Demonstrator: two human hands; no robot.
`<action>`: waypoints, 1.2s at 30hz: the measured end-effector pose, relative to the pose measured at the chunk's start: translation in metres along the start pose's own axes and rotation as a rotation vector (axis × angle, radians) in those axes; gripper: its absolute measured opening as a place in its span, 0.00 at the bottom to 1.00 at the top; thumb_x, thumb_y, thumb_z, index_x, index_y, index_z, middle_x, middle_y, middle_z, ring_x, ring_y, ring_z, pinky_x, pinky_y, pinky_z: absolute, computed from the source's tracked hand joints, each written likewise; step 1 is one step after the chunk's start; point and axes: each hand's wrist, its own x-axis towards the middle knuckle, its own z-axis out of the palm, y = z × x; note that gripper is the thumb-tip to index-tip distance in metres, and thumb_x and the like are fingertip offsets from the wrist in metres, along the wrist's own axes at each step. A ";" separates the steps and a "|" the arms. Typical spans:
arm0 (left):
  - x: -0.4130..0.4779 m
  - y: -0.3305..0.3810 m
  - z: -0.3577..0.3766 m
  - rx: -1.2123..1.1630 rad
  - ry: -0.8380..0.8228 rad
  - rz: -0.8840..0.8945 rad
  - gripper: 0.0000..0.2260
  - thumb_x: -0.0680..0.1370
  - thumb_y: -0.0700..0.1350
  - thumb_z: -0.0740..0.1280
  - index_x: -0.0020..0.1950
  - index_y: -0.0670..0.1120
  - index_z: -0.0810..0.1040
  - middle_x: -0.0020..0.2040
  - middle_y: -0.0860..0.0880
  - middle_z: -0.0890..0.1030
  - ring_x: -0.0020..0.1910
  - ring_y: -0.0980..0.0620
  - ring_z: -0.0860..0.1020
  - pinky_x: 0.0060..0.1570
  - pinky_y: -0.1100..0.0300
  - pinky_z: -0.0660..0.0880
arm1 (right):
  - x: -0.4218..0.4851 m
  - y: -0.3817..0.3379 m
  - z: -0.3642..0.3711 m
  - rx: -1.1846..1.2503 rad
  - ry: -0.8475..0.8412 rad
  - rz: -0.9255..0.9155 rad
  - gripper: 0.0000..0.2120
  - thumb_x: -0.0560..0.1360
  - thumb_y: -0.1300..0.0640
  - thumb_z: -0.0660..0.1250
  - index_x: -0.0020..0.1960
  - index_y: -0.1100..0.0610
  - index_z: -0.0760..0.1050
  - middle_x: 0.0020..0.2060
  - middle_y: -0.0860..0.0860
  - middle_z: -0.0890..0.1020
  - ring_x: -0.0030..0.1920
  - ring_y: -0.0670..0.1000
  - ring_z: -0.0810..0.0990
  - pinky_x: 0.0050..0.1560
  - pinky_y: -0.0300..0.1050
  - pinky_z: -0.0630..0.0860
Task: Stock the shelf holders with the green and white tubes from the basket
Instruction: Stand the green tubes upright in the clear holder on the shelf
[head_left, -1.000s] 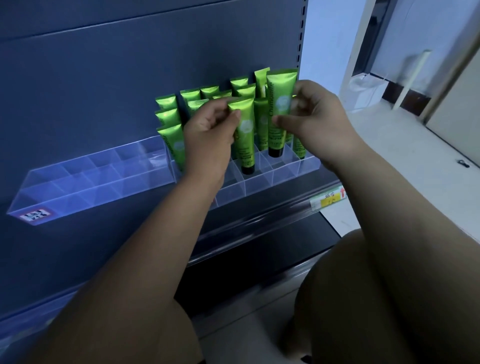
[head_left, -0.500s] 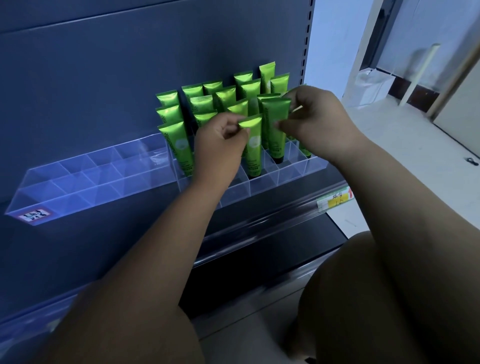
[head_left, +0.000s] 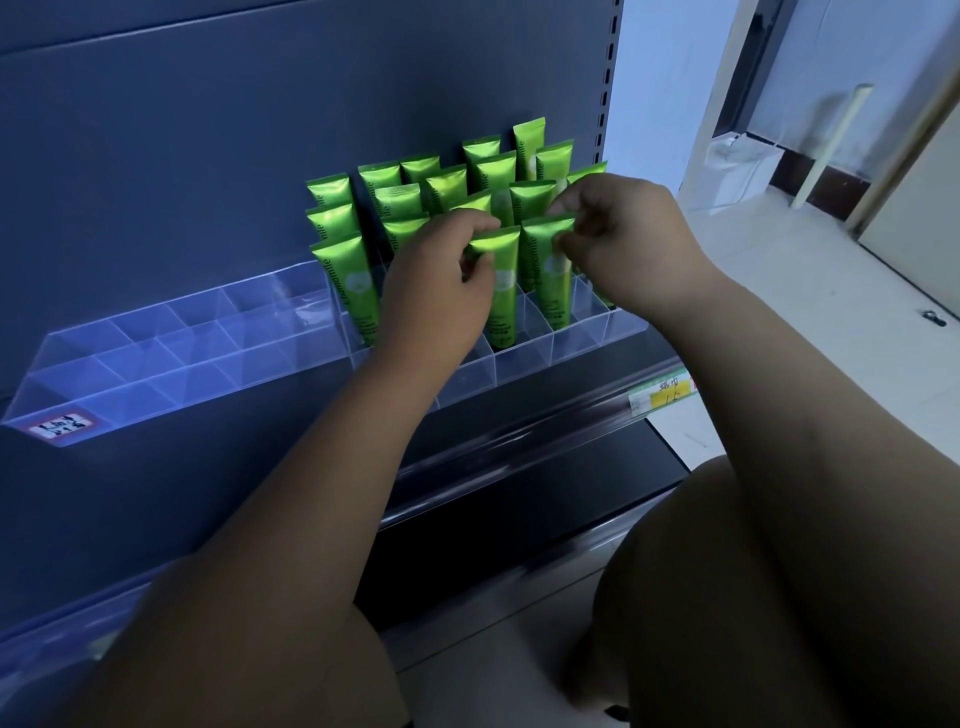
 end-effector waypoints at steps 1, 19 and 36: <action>0.000 0.000 0.000 0.006 0.004 0.004 0.12 0.80 0.41 0.68 0.63 0.51 0.80 0.45 0.56 0.80 0.41 0.55 0.80 0.42 0.58 0.77 | 0.000 0.000 0.001 -0.003 0.005 -0.006 0.12 0.74 0.63 0.70 0.56 0.54 0.82 0.39 0.50 0.79 0.39 0.50 0.77 0.41 0.40 0.70; 0.000 -0.002 0.000 0.086 0.011 0.067 0.12 0.80 0.41 0.67 0.64 0.48 0.80 0.49 0.56 0.79 0.47 0.54 0.79 0.45 0.60 0.73 | 0.006 0.001 -0.002 -0.086 0.129 -0.086 0.14 0.74 0.66 0.64 0.52 0.56 0.85 0.45 0.52 0.86 0.41 0.49 0.80 0.44 0.40 0.75; -0.001 -0.002 -0.002 0.042 0.002 0.038 0.12 0.80 0.42 0.67 0.63 0.49 0.81 0.48 0.56 0.80 0.44 0.54 0.80 0.44 0.59 0.75 | 0.007 0.003 0.002 -0.080 0.157 -0.076 0.10 0.75 0.63 0.66 0.50 0.56 0.85 0.43 0.50 0.85 0.41 0.49 0.81 0.45 0.41 0.76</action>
